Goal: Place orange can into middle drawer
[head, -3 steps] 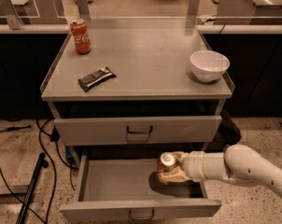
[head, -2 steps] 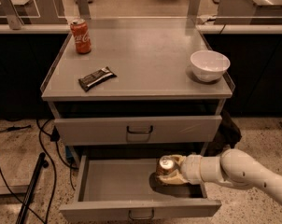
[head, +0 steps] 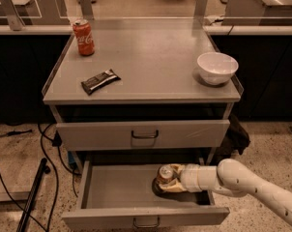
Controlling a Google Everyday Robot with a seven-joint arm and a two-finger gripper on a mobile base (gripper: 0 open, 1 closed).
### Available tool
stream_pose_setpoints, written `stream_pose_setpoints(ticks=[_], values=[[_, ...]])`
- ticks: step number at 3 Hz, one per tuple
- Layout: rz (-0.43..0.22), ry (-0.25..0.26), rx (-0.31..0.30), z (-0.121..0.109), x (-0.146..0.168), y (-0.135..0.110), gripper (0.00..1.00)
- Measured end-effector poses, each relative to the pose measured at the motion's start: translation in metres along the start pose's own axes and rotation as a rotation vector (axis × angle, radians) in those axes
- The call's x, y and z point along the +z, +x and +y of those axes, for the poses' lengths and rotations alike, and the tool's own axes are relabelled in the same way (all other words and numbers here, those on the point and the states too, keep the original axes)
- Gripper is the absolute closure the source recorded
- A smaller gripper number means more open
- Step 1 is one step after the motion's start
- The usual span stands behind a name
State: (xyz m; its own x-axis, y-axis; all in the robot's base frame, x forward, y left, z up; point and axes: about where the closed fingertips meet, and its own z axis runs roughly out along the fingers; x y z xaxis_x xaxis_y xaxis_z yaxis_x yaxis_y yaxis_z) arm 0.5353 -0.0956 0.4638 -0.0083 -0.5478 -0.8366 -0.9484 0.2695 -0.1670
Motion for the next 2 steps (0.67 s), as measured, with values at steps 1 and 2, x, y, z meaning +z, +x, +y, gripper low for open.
stream_pose_setpoints(ticks=[1,2], values=[[-0.017,-0.024,0.011,-0.002,0.022,0.018,1.0],[-0.033,-0.038,0.023,-0.002,0.038,0.031,1.0]])
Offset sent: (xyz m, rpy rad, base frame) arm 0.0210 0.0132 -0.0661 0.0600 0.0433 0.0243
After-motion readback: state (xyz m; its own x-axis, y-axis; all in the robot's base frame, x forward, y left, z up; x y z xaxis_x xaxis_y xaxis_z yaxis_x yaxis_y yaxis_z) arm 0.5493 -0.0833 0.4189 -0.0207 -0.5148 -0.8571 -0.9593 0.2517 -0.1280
